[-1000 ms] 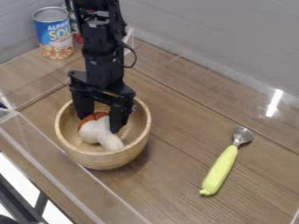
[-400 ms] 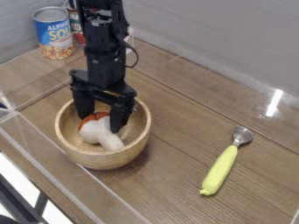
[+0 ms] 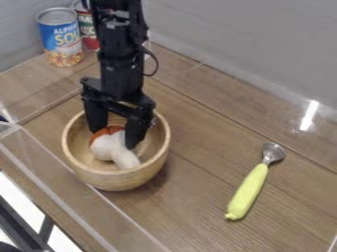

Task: Remove mushroom from inside the brown bowl and place it on the table

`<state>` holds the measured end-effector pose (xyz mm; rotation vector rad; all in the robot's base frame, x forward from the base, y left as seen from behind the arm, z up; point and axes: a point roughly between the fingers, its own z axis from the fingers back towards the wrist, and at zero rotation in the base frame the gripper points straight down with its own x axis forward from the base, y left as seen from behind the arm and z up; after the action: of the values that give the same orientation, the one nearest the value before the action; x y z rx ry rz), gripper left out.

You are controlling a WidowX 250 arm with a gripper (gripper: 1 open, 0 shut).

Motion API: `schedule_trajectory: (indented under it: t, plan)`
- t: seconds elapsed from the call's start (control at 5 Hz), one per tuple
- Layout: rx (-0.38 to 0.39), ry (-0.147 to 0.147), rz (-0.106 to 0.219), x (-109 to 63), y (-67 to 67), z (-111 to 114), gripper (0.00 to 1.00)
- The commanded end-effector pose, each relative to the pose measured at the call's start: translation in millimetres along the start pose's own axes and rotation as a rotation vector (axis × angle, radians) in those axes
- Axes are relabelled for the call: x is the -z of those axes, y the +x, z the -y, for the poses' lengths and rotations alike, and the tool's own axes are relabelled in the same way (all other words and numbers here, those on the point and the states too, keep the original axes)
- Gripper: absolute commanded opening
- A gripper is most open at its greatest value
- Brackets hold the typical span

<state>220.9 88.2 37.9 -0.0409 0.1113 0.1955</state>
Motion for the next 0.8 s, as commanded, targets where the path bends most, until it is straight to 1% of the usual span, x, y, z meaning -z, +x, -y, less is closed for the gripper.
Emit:
schedule_trajectory:
  t: [0.0,0.6]
  plan:
    - [0.017,0.012,0.029,-7.3,8.2,1.1,1.0]
    - [0.033,0.012,0.021,-8.0,10.4,3.4,1.0]
